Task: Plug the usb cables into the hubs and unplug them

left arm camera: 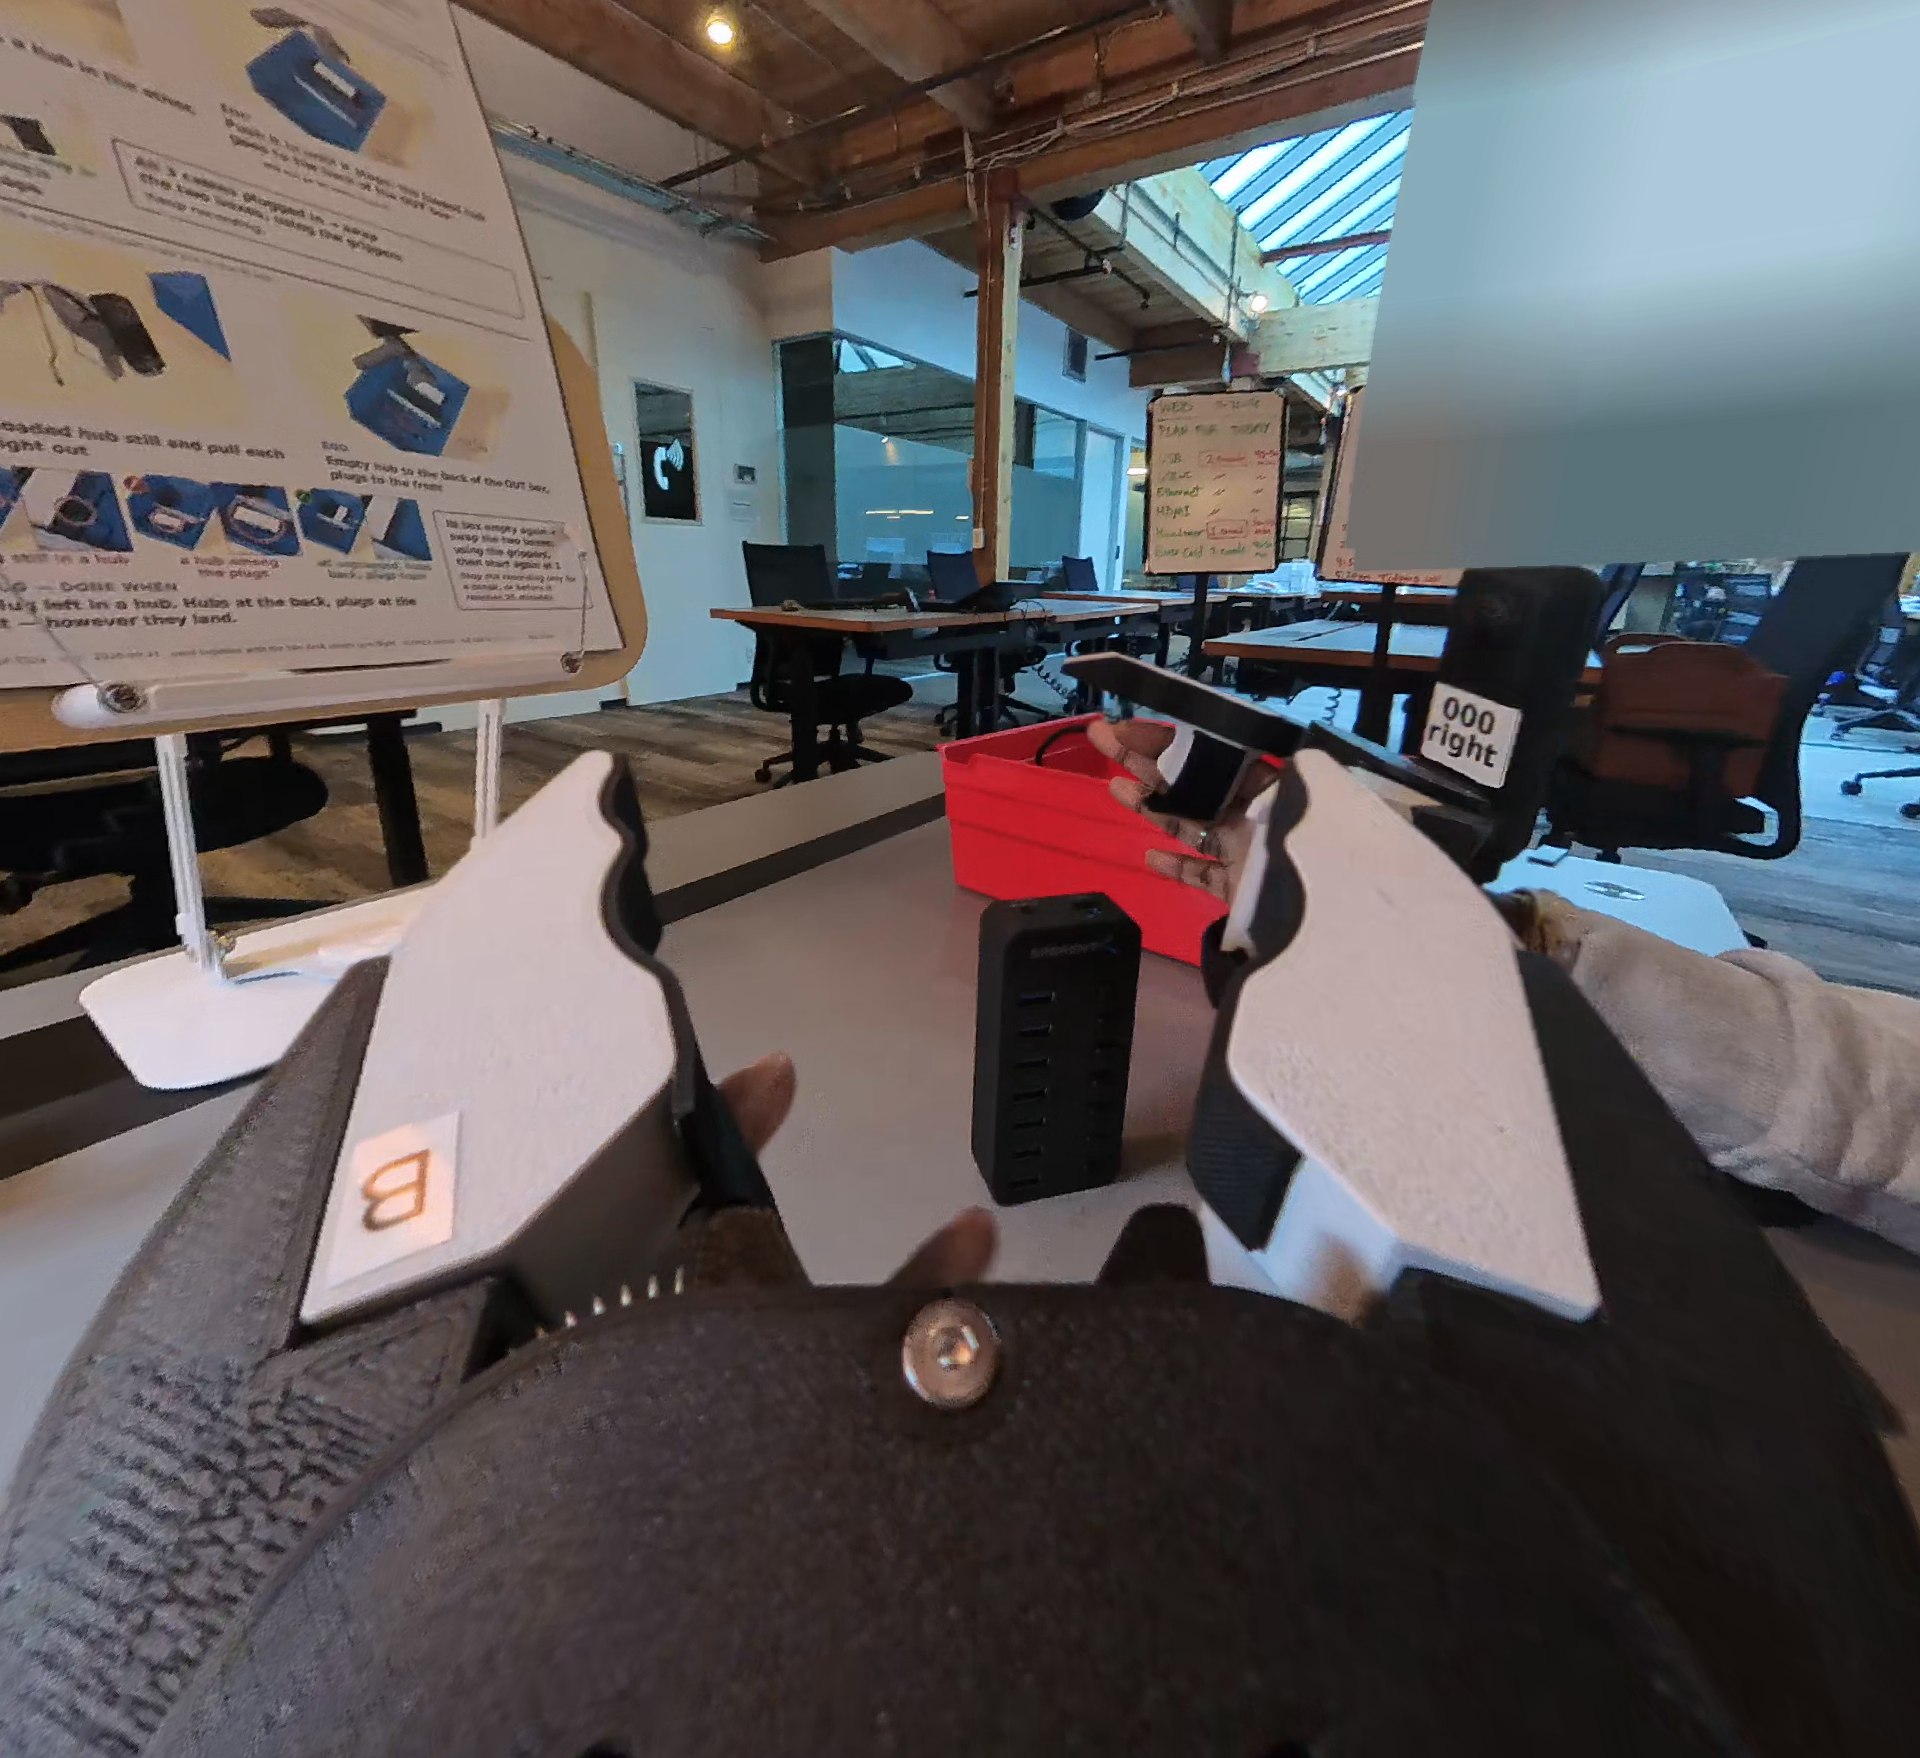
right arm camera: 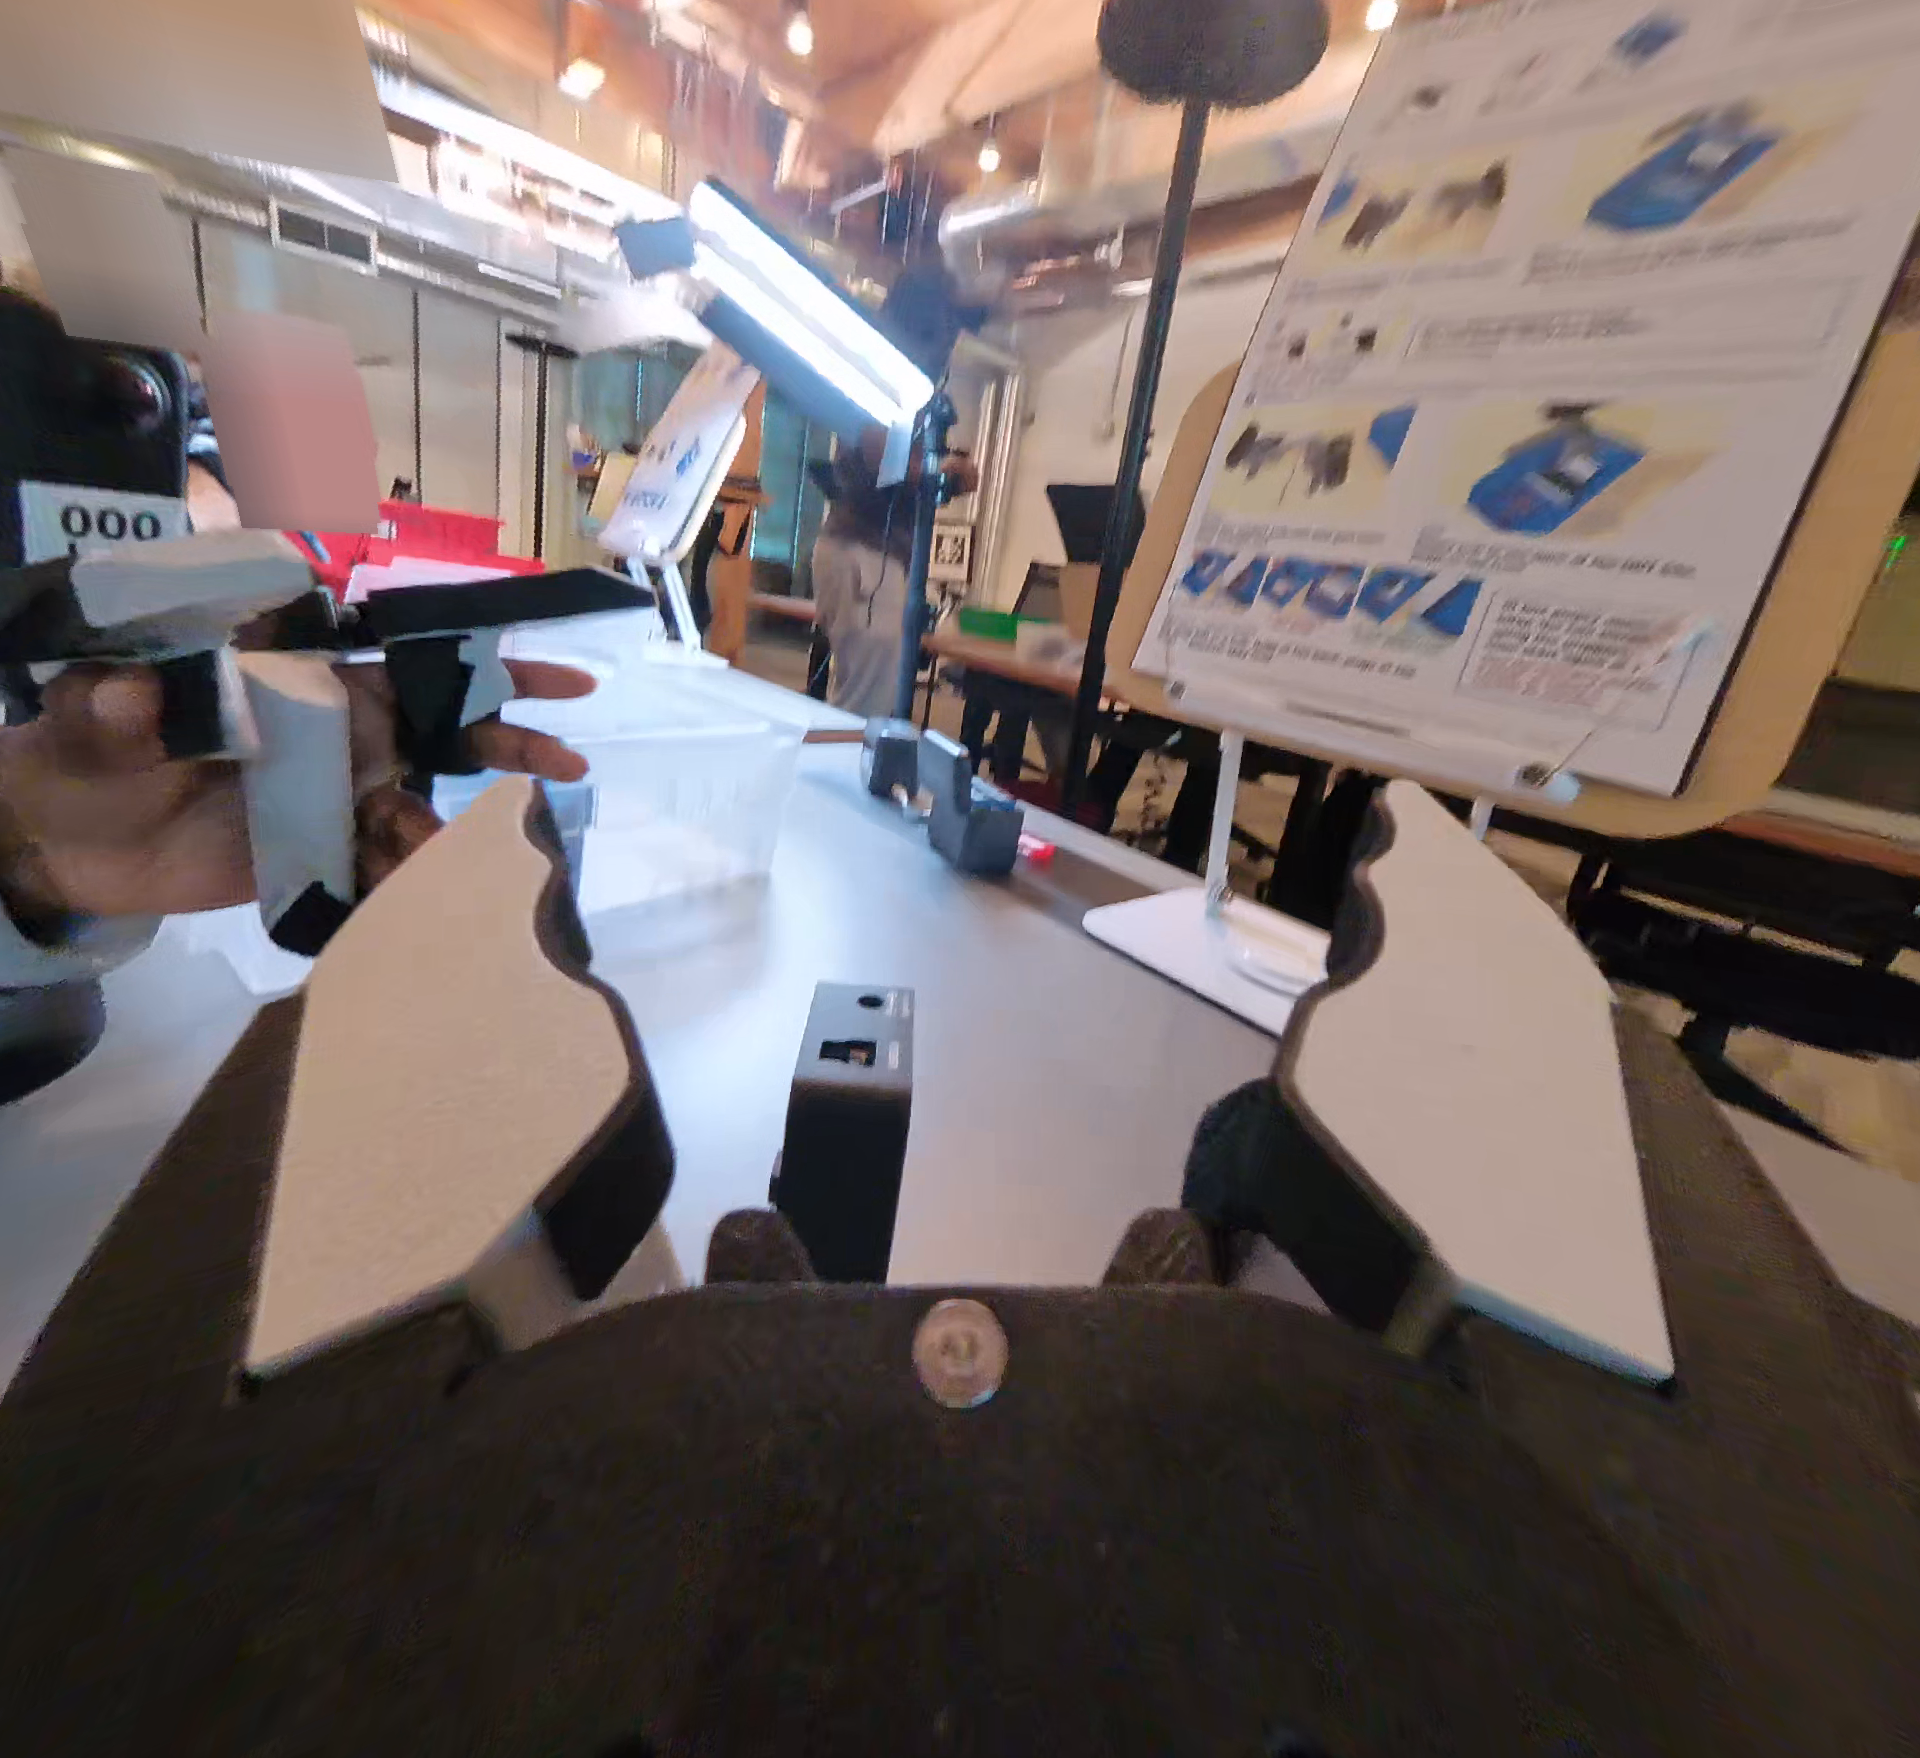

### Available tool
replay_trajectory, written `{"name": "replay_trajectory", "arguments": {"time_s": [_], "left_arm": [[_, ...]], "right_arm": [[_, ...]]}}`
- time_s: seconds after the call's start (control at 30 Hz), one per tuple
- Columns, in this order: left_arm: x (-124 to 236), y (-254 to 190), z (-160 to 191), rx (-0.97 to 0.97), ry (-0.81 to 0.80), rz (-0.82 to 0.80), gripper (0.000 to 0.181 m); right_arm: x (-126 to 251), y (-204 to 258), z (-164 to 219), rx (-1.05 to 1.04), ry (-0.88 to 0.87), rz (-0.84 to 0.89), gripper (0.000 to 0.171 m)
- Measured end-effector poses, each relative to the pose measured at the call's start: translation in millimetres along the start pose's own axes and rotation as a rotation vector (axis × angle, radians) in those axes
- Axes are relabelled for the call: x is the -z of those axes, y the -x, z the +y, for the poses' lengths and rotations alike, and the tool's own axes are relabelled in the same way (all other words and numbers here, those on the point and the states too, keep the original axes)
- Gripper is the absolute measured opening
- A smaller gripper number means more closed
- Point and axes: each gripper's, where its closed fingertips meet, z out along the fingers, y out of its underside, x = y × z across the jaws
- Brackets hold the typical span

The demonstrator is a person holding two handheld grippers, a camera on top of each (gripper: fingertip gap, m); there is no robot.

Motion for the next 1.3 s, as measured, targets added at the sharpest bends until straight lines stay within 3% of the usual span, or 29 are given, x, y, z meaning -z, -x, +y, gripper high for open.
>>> {"name": "replay_trajectory", "arguments": {"time_s": [0.1, 0.27, 0.33, 0.4, 0.53, 0.6, 0.77, 0.83, 0.97, 1.17, 1.3], "left_arm": [[-2.5, -6.0, -6.0, 0.042, 0.009, 0.010, 0.128], [24.0, -18.4, -50.4, -0.008, 0.007, 0.076, 0.129], [53.1, 0.4, -74.3, -0.024, 0.053, 0.002, 0.103], [91.9, 38.1, -81.7, -0.008, 0.235, -0.146, 0.095], [193.3, 99.5, -43.7, 0.084, 0.803, -0.419, 0.089], [238.5, 109.4, -17.8, 0.082, 1.072, -0.492, 0.083], [294.9, 105.6, 29.2, -0.022, 1.551, -0.514, 0.060], [301.5, 112.8, 41.7, -0.036, 1.642, -0.538, 0.046], [312.2, 132.3, 54.1, -0.017, 1.770, -0.620, 0.042], [333.9, 138.7, 78.2, 0.066, 1.974, -0.619, 0.041], [341.4, 149.0, 78.4, 0.074, 2.017, -0.653, 0.015]], "right_arm": [[0.7, -0.2, -7.1, 0.025, -0.031, 0.015, 0.146], [1.5, -2.8, -8.7, 0.039, -0.033, 0.033, 0.146], [1.9, -3.5, -9.4, 0.030, -0.039, 0.033, 0.145], [1.8, -3.3, -10.2, 0.023, -0.043, 0.033, 0.144], [-0.5, 0.6, -8.1, 0.037, -0.029, 0.024, 0.142], [-2.2, 3.8, -5.1, 0.047, -0.014, 0.015, 0.142], [-5.0, 11.7, 0.6, 0.066, 0.016, -0.016, 0.142], [-5.1, 13.7, 1.6, 0.070, 0.022, -0.026, 0.141], [-5.0, 16.2, 0.5, 0.076, 0.022, -0.037, 0.140], [-4.7, 20.3, -2.9, 0.097, 0.016, -0.052, 0.137], [-4.8, 22.1, -1.9, 0.112, 0.023, -0.057, 0.136]]}}
